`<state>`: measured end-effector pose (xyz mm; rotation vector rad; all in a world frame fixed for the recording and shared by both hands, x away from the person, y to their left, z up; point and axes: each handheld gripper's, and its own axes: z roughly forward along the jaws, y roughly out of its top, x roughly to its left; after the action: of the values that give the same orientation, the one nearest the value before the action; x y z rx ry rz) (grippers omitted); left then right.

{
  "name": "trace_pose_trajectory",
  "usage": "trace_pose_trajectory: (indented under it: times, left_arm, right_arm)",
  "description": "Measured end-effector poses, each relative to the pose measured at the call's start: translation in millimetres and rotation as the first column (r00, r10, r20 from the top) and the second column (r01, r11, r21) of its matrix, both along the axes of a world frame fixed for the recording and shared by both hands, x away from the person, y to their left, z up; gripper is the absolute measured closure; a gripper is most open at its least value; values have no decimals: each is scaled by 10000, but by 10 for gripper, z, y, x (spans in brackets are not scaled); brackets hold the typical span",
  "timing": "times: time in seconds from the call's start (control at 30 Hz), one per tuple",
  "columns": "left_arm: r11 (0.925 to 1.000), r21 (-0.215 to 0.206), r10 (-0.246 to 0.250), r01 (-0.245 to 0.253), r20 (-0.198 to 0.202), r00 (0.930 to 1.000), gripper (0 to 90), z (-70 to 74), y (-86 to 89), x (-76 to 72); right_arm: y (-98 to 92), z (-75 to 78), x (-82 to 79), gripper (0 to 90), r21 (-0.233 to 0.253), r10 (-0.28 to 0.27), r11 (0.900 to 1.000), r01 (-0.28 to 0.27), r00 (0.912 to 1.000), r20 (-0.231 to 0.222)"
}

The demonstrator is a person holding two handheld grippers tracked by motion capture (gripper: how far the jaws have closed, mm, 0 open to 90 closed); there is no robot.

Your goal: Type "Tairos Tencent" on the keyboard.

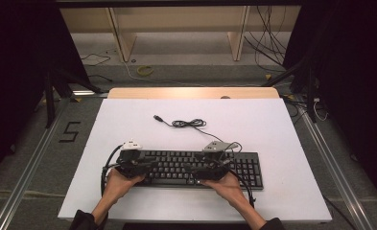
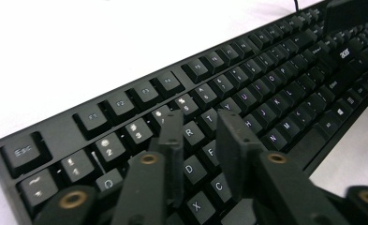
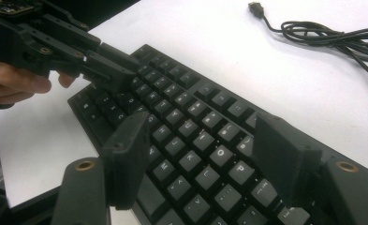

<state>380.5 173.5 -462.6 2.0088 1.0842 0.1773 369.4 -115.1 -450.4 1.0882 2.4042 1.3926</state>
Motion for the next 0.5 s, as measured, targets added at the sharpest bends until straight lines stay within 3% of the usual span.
trace_pose_trajectory:
  times: [0.27,0.5]
  left_arm:
    - [9990,393,-229,230,-35,9997,861,-30,-98,81]
    - [9981,574,-206,210,-81,9998,892,-64,-140,116]
  right_arm:
    - [-55,5,-33,356,32,-40,10000,40,10000,75]
    - [-95,8,-44,350,66,-109,9999,108,9999,93]
